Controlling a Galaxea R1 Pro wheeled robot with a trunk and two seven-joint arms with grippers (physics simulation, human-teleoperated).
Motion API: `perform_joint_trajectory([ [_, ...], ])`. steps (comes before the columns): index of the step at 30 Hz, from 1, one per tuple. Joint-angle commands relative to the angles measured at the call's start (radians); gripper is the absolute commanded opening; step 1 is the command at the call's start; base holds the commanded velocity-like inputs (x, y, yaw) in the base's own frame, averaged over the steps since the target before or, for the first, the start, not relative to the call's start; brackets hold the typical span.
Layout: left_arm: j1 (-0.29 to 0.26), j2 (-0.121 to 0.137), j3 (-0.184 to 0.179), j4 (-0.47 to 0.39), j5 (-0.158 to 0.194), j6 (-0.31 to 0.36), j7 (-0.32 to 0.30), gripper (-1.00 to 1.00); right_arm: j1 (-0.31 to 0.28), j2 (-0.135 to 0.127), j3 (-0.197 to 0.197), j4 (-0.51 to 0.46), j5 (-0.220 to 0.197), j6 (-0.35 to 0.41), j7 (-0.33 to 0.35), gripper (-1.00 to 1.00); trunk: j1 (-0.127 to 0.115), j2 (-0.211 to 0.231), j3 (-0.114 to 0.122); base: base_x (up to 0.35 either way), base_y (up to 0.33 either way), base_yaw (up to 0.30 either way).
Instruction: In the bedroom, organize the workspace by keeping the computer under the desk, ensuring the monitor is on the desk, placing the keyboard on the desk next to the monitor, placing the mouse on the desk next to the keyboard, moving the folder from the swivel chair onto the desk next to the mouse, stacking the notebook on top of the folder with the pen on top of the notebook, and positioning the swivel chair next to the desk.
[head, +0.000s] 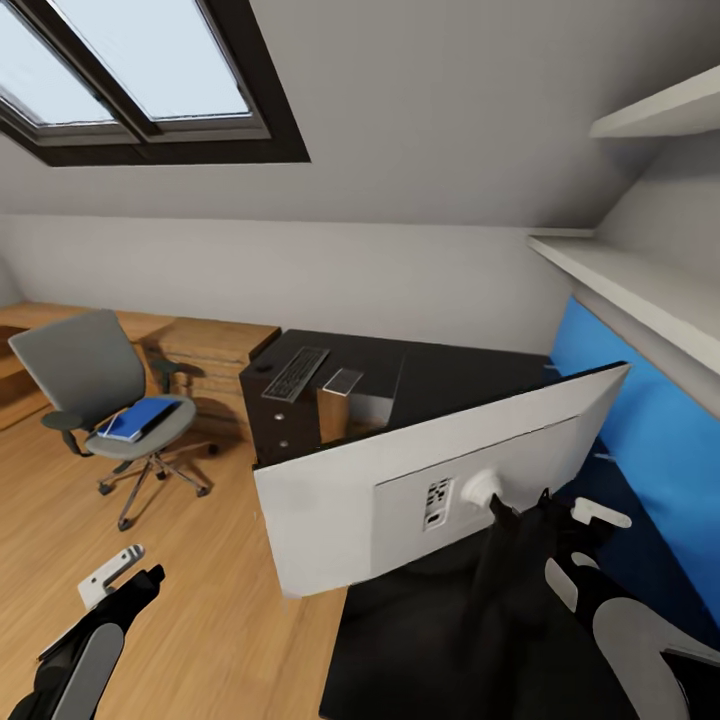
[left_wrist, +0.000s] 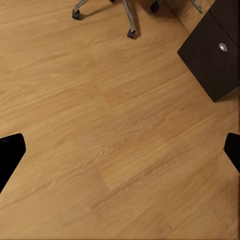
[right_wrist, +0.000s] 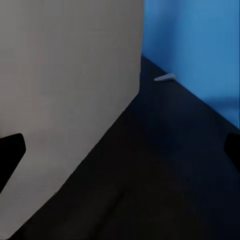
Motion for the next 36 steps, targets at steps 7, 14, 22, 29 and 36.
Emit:
perform_joint_trajectory([
  [7, -0.001, 0.000, -0.002, -0.002, 0.007, 0.003, 0.007, 1.00, -0.001, 0.000, 0.007, 0.001, -0.010, -0.004, 0.000, 1.00, 0.001, -0.002, -0.002, 0.198, -0.084, 0.000],
  [14, -0.001, 0.000, -0.003, -0.002, 0.006, 0.004, 0.007, 1.00, -0.001, 0.000, 0.008, 0.001, -0.010, -0.003, 0.000, 1.00, 0.001, -0.002, -0.002, 0.114, -0.050, 0.000],
  [22, -0.001, -0.002, -0.005, -0.002, 0.006, 0.004, 0.007, 1.00, -0.001, 0.003, 0.008, 0.001, -0.009, -0.010, 0.001, 1.00, 0.001, -0.002, -0.002, 0.001, 0.000, 0.025],
  [29, -0.001, -0.002, -0.005, -0.002, 0.006, 0.004, 0.007, 1.00, -0.001, 0.003, 0.008, 0.001, -0.009, -0.010, 0.001, 1.00, 0.001, -0.002, -0.002, 0.000, 0.000, 0.214],
  [36, -0.001, -0.002, -0.005, -0.002, 0.006, 0.004, 0.007, 1.00, -0.001, 0.003, 0.008, 0.001, -0.010, -0.010, 0.001, 1.00, 0.001, -0.002, -0.002, 0.000, 0.000, 0.044],
])
